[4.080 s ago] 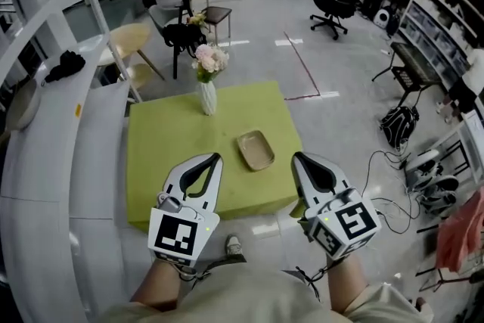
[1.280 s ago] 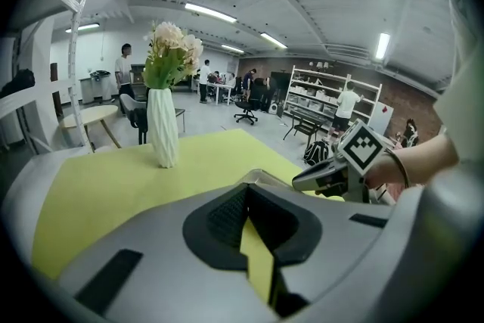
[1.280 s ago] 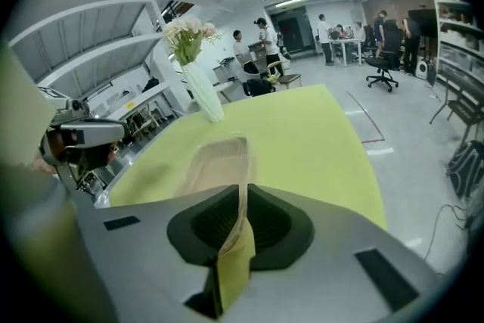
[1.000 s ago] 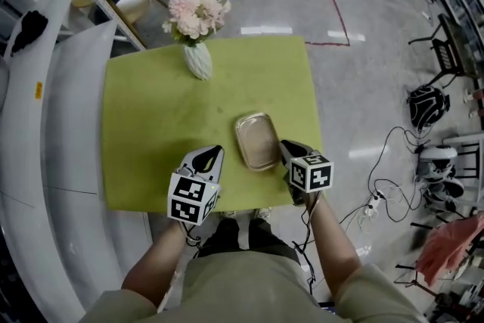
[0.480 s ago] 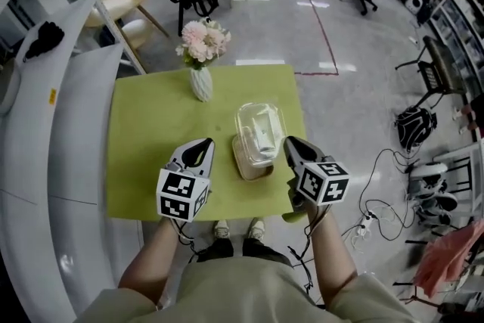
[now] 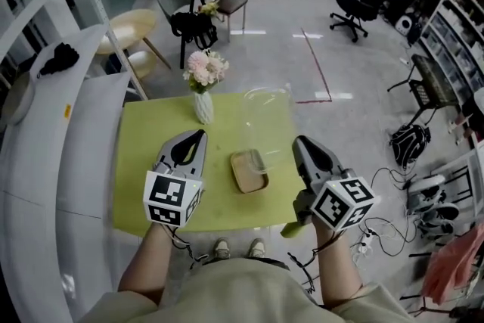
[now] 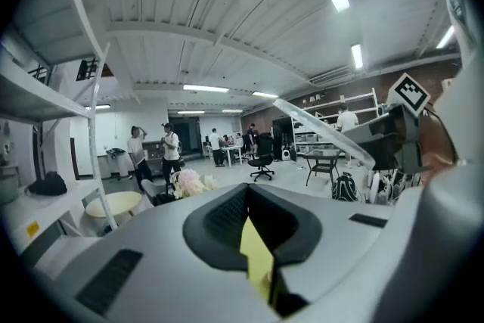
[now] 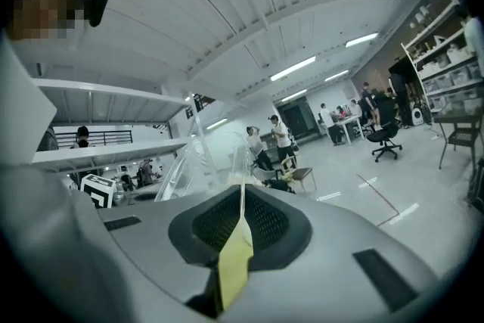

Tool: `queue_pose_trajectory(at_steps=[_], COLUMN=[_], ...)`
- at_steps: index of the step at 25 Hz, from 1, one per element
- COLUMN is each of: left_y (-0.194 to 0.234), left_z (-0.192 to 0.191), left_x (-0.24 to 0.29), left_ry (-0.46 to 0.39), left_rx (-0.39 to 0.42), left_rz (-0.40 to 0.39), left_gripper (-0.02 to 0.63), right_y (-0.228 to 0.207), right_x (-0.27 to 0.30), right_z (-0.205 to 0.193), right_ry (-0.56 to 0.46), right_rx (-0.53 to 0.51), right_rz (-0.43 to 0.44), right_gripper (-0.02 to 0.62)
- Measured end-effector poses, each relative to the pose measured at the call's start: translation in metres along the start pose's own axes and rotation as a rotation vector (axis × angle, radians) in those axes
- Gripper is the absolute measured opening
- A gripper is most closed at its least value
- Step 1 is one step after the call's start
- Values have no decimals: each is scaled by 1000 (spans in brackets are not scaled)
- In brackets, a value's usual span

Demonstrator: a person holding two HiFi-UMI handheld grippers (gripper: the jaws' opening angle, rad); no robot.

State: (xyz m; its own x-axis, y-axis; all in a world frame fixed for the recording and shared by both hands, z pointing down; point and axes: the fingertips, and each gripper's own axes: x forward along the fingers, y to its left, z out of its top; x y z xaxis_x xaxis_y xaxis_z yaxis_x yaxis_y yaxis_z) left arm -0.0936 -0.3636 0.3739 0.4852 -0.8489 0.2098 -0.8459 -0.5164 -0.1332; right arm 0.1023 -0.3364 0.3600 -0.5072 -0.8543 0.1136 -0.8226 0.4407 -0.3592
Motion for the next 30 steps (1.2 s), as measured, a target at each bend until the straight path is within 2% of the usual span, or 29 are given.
queue_pose_trajectory(at_steps=[7,14,18,30], left_y=[-16,-34,-46,-57], left_z=[61,102,99,85], left_x=[-48,-94,-109,-119], left_ry=[-124,-204,-214,-188], left_rx=[83,139,124,101], left_rz=[8,15,6,3], left_gripper=[6,6,6,6], right_y=[46,72,77,74], right_x=[-57,-107,-122,-121], right_z=[59,84,82,61], right_ry=[-169,-253,-266,-205], right_rx=[-94,-194,-247,-253], right_rz=[44,33,14,20], right_gripper=[25,24,23,23])
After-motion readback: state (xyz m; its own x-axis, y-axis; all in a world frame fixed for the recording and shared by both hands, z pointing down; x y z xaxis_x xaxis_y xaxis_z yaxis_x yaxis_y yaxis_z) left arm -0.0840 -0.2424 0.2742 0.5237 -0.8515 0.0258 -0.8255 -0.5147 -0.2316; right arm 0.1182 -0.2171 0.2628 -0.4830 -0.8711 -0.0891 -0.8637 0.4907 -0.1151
